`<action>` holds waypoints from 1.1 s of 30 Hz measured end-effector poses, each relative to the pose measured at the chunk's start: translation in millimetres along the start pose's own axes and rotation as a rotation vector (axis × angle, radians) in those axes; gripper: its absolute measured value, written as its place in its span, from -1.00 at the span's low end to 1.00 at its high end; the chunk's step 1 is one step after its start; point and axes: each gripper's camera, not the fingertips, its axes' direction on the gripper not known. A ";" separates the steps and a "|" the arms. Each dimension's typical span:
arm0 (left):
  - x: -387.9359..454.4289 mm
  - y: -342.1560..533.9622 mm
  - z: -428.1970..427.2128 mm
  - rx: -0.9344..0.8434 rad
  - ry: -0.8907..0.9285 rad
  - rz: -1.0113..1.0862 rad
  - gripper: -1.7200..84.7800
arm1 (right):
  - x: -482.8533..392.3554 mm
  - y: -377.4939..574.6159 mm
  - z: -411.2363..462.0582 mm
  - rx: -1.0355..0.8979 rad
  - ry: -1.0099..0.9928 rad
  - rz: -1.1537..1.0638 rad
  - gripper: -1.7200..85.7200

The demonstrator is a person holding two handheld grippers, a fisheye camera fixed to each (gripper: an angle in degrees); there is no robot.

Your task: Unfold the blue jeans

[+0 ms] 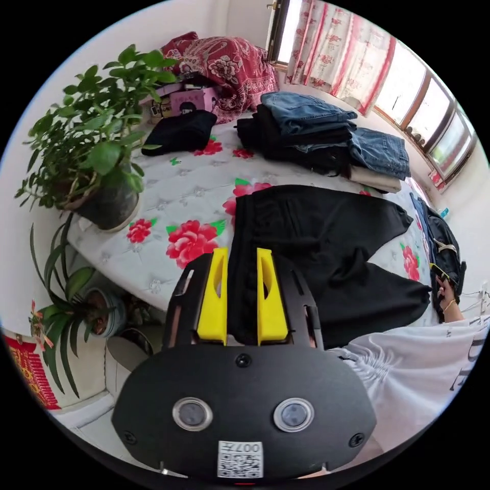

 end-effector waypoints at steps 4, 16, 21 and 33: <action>24.0 -82.9 59.4 -0.101 0.147 0.075 -0.76 | -16.6 -87.0 17.7 -0.019 -0.079 -0.055 -0.79; 55.1 -189.7 210.4 -0.320 -0.024 0.396 -0.82 | -22.8 -287.5 134.0 -0.111 -0.009 -0.073 -0.78; 50.2 -179.2 210.2 -0.284 0.006 0.421 -0.96 | -10.0 -304.4 167.4 -0.160 0.006 -0.030 -0.90; -12.0 -153.2 80.2 0.053 0.284 0.172 -0.98 | 60.6 -236.1 -38.6 0.234 -0.334 0.066 -0.94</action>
